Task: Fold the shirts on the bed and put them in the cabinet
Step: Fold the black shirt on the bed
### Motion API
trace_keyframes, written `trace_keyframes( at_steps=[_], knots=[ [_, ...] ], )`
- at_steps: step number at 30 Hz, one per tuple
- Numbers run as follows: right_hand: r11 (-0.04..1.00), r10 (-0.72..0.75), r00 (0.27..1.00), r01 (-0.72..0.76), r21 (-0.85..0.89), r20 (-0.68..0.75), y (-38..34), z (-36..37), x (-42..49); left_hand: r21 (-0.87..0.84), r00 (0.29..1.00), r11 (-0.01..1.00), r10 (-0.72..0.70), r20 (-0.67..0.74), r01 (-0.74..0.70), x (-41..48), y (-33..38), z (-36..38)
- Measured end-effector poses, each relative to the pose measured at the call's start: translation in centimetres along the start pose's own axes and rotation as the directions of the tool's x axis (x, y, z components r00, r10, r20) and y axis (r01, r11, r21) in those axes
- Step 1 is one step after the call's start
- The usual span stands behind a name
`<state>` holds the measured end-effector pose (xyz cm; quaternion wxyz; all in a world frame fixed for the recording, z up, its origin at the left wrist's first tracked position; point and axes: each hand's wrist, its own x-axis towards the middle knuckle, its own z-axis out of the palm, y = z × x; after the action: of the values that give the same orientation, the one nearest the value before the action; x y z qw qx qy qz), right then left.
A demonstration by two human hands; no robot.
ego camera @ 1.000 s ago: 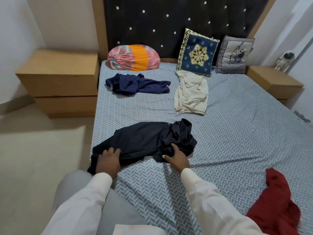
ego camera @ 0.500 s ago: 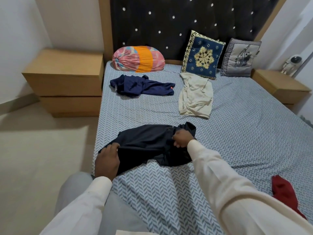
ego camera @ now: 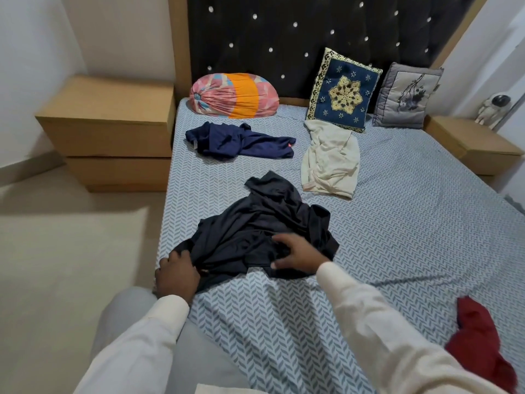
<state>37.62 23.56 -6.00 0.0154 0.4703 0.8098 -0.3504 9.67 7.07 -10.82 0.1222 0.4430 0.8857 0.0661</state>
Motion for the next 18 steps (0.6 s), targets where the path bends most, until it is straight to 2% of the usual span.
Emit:
trace_keyframes(
  at_steps=[1, 2, 4, 5, 6, 7, 8, 9, 10, 11, 12, 13, 15, 16, 18],
  knots=[
    [0.985, 0.005, 0.999, 0.004, -0.174, 0.053, 0.7, 2.0, -0.5, -0.06, 0.999, 0.998, -0.031, 0.018, 0.032, 0.1, 0.2, -0.5],
    [0.96, 0.018, 0.999, -0.004, -0.279, 0.045, 1.0, 3.3, -1.0, -0.139, 0.996, 0.987, -0.075, 0.047, 0.081, 0.8, 0.4, -1.0],
    [0.959, 0.029, 0.996, -0.051, -0.28, -0.082, 1.6, 3.7, -1.6, -0.36, 0.98, 0.913, -0.155, 0.128, 0.192, 3.1, 0.2, -2.2],
    [0.974, 0.05, 0.986, -0.084, -0.212, -0.16, 1.5, 3.0, -2.0, -0.509, 0.972, 0.829, -0.175, 0.157, 0.231, 4.6, 0.2, -3.2],
    [0.982, 0.078, 0.965, -0.117, -0.145, -0.249, 1.8, 1.8, -2.4, -0.667, 0.968, 0.703, -0.196, 0.154, 0.248, 6.0, 0.5, -4.6],
    [0.987, 0.09, 0.935, -0.13, -0.098, -0.342, 2.2, 0.3, -2.9, -0.825, 0.965, 0.511, -0.216, 0.15, 0.242, 7.2, 1.0, -6.1],
    [0.989, 0.094, 0.902, -0.134, -0.066, -0.422, 2.5, -1.3, -3.6, -0.938, 0.963, 0.276, -0.223, 0.151, 0.211, 8.0, 1.7, -8.1],
    [0.989, 0.096, 0.868, -0.137, -0.049, -0.487, 3.1, -2.8, -4.5, -0.987, 0.966, 0.049, -0.217, 0.141, 0.155, 8.9, 2.3, -9.9],
    [0.988, 0.093, 0.843, -0.142, -0.052, -0.529, 3.7, -4.3, -5.6, -0.989, 0.971, -0.118, -0.207, 0.117, 0.094, 9.6, 2.7, -11.7],
    [0.984, 0.101, 0.83, -0.163, -0.066, -0.548, 4.7, -5.3, -6.5, -0.968, 0.979, -0.246, -0.182, 0.089, 0.042, 10.1, 3.0, -13.1],
    [0.979, 0.12, 0.829, -0.191, -0.075, -0.546, 5.5, -5.9, -7.6, -0.95, 0.985, -0.311, -0.158, 0.065, 0.012, 10.5, 2.9, -13.7],
    [0.971, 0.157, 0.844, -0.226, -0.076, -0.512, 6.5, -6.3, -8.5, -0.952, 0.987, -0.305, -0.152, 0.052, 0.003, 10.7, 2.8, -13.7],
    [0.936, 0.288, 0.899, -0.337, -0.102, -0.329, 8.4, -5.6, -10.0, -0.991, 0.987, -0.133, -0.151, 0.054, 0.033, 10.1, 2.8, -11.7],
    [0.908, 0.357, 0.905, -0.394, -0.142, -0.232, 9.0, -4.9, -10.6, -0.998, 0.99, -0.044, -0.131, 0.052, 0.046, 9.3, 3.1, -9.9],
    [0.858, 0.429, 0.89, -0.455, -0.241, -0.153, 9.5, -3.2, -11.3, -0.993, 0.996, 0.076, -0.029, 0.084, 0.086, 7.2, 4.1, -6.2]
  ],
)
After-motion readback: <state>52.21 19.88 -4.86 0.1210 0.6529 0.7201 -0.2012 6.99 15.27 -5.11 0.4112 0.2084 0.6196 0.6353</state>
